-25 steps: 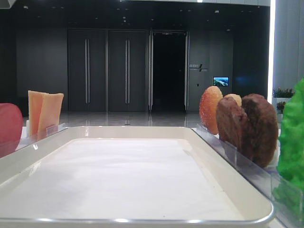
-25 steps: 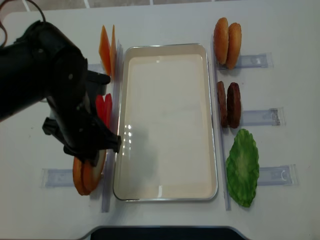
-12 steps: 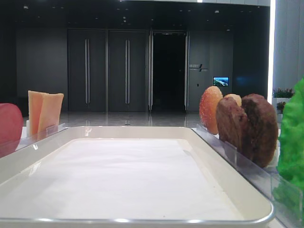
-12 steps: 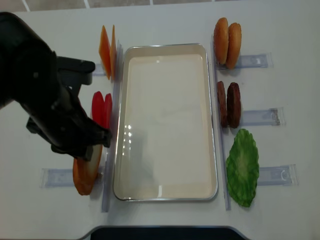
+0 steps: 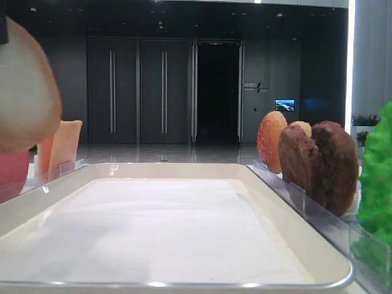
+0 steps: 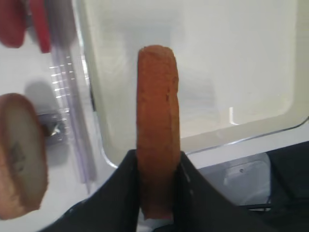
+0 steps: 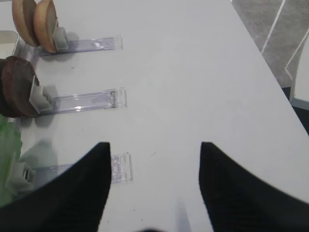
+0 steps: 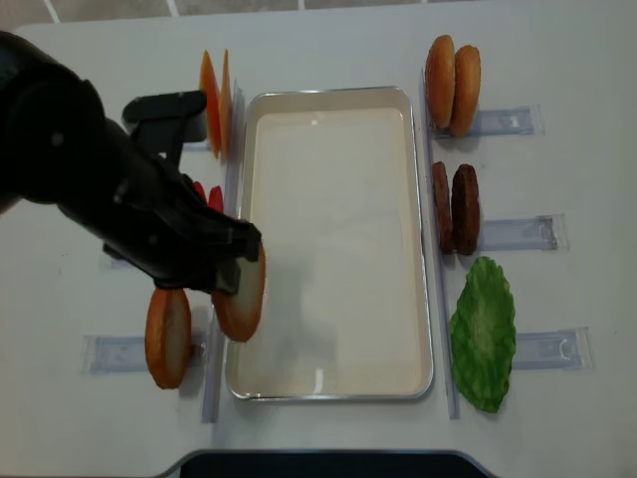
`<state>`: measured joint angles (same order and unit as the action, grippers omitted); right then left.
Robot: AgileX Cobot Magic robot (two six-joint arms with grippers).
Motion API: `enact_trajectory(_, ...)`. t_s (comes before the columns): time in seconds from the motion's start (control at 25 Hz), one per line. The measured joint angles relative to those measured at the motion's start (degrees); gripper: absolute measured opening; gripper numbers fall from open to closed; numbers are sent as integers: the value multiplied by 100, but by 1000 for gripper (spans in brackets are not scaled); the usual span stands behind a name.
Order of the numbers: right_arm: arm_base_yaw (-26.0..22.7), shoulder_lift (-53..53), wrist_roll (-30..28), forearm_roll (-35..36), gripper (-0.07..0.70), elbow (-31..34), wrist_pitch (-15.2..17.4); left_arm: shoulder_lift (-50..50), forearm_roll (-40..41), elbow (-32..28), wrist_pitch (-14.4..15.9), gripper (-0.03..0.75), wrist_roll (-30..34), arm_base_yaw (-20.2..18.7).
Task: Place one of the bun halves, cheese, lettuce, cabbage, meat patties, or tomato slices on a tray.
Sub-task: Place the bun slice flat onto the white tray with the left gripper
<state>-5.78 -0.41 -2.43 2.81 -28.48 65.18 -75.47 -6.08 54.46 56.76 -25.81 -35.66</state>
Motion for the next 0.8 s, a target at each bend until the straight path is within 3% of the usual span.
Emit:
enact_trajectory(0.32, 0, 0, 0, 0, 415, 0, 0, -548, -923, -22, -646, 141, 714, 0)
enact_trajectory(0.56, 0, 0, 0, 0, 415, 0, 0, -1011, -1773, -268, -1345, 141, 1365, 0)
enact_trajectory(0.8, 0, 0, 0, 0, 415, 0, 0, -1517, -2667, -274, -1603, 141, 2208, 0)
